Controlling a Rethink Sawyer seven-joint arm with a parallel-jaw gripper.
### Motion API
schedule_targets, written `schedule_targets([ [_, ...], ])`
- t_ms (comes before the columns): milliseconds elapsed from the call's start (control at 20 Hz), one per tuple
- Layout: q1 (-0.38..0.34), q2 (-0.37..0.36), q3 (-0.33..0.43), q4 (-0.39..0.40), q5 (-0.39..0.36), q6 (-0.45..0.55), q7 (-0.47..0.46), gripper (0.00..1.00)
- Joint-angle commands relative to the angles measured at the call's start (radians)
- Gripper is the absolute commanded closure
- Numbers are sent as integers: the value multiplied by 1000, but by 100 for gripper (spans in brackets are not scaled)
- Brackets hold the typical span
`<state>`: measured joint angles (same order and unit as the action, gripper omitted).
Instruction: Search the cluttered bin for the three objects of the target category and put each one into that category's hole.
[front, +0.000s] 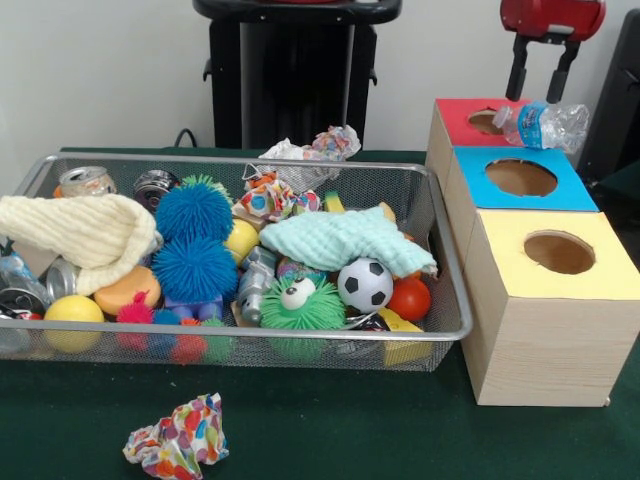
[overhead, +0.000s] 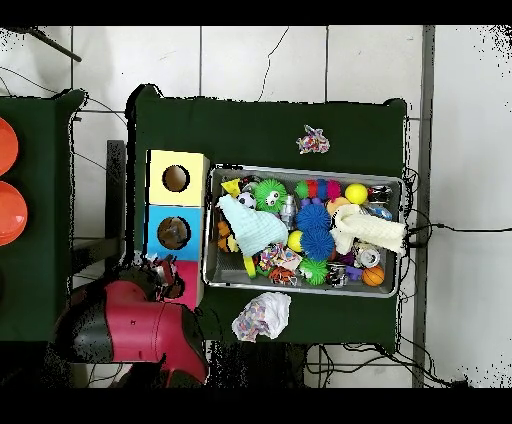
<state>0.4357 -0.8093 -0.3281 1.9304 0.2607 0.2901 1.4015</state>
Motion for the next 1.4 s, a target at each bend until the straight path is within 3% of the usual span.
schedule_targets([
  [50,-9,-26,45,-61,25,177,231,0],
  [600,3,-57,34,-58,15,214,242,0],
  [1400,-26,-44,87,24,20,70,231,0],
])
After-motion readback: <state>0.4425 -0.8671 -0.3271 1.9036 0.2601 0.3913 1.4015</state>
